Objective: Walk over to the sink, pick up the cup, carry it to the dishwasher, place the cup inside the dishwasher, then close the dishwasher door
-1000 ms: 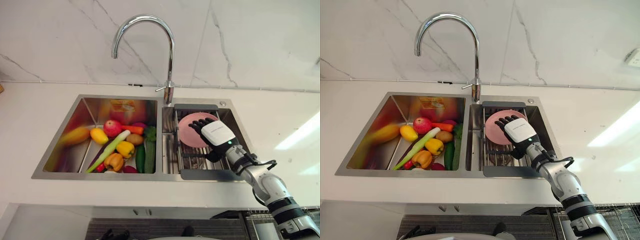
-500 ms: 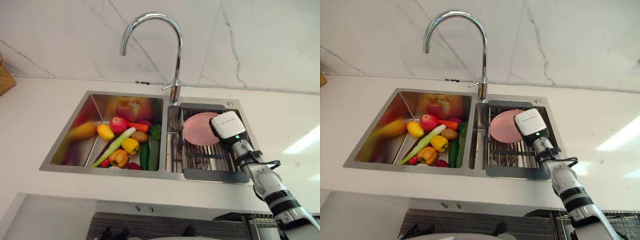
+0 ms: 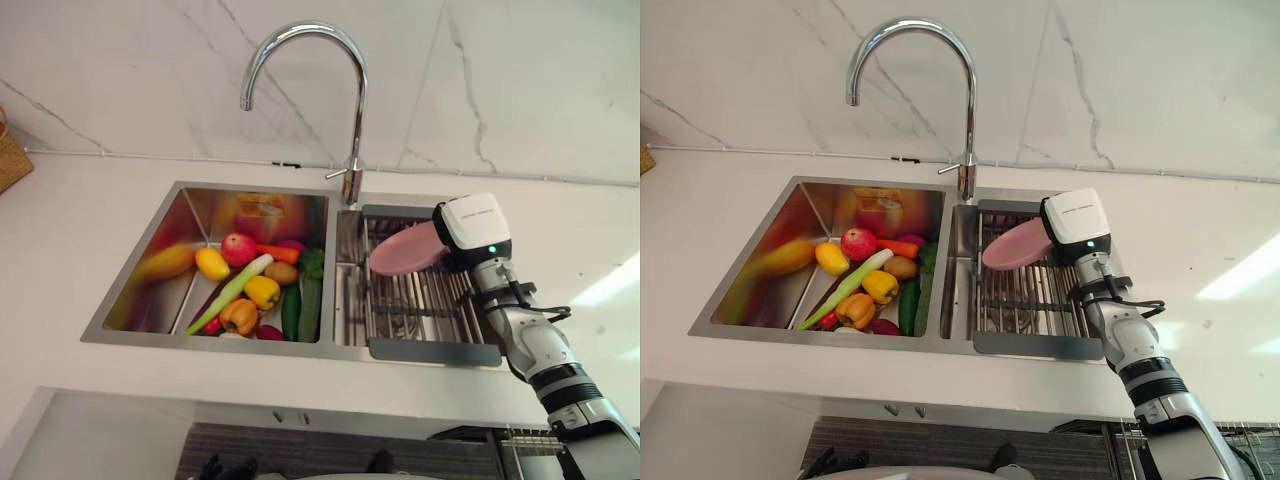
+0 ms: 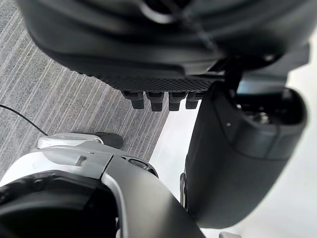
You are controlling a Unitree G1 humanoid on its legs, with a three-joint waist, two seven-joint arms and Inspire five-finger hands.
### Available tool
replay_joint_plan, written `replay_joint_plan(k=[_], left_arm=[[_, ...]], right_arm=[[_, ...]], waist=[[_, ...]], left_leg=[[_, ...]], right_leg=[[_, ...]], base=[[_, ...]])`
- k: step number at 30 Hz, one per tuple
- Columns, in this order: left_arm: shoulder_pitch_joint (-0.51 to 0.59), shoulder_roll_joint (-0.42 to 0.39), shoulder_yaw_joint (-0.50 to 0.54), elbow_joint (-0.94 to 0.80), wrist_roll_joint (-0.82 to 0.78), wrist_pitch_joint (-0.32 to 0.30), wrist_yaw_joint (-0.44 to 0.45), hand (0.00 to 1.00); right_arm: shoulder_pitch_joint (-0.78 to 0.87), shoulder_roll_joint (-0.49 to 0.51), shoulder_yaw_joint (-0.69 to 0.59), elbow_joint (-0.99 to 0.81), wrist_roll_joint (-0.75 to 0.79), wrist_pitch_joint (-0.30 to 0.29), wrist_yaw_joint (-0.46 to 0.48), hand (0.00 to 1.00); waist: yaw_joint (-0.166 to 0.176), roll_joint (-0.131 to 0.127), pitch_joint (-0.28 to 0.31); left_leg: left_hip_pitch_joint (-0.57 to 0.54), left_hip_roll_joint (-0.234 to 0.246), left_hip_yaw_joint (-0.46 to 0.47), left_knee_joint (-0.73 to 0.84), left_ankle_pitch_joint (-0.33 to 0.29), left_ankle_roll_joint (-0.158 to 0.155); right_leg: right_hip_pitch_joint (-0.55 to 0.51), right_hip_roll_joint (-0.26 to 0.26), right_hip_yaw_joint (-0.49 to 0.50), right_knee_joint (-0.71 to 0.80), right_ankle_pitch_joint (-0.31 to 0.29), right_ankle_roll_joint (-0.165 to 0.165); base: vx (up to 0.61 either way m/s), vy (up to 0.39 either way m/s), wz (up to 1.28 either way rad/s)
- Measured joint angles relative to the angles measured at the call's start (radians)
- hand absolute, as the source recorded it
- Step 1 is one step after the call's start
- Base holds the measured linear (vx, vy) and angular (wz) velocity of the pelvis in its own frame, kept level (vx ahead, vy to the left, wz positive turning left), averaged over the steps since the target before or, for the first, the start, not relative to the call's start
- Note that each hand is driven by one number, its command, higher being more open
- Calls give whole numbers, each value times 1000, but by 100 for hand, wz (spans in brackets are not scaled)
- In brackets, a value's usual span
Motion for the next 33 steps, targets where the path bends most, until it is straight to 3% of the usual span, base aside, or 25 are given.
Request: replay_joint_plan(k=[3, 15, 22, 25, 28, 31, 33], left_arm=[[0, 0, 0, 0, 0, -1, 0, 100], [16, -22, 72, -1, -5, -3, 3, 100], [16, -36, 89, 1, -10, -9, 8, 100], [16, -38, 100, 0, -12, -10, 8, 100], [16, -45, 127, 0, -12, -10, 9, 100], [13, -41, 130, -3, -12, -11, 8, 100], [13, -38, 130, -3, -12, -13, 8, 100]], right_arm=[[8, 1, -14, -31, 58, 1, 32, 100], [202, 71, -314, -377, 318, 7, 79, 100], [224, 114, -463, -528, 507, -3, 138, 100], [257, 128, -491, -568, 545, -50, 165, 100], [310, 142, -494, -662, 543, -140, 243, 100], [322, 141, -484, -732, 553, -233, 388, 100], [323, 140, -464, -737, 556, -259, 448, 100]], waist=[[-4, 4, 3], [-24, -1, 7], [-30, -4, 9], [-31, -8, 11], [-32, -13, 14], [-36, -22, 15], [-36, -28, 11]], left_leg=[[0, 0, 0, -1, 0, 0], [19, 0, 23, -6, -6, 1], [29, 6, 42, -6, -9, -2], [30, 7, 47, -4, -11, -4], [30, 12, 57, 6, -20, -5], [25, 15, 66, 26, -33, -6], [22, 16, 68, 29, -35, -6]], right_leg=[[0, 0, 1, 0, 0, 0], [4, 3, 23, 0, 1, 1], [3, 11, 41, 0, 1, 0], [3, 13, 43, 0, 1, 0], [3, 16, 47, 0, 1, 0], [2, 17, 54, 0, 1, 0], [1, 17, 56, 0, 1, 0]], base=[[0, 0, 0], [-3, 2, -5], [-21, 4, -9], [-19, 11, -5], [-10, 11, -9], [-13, 23, -6], [-17, 38, -4]])
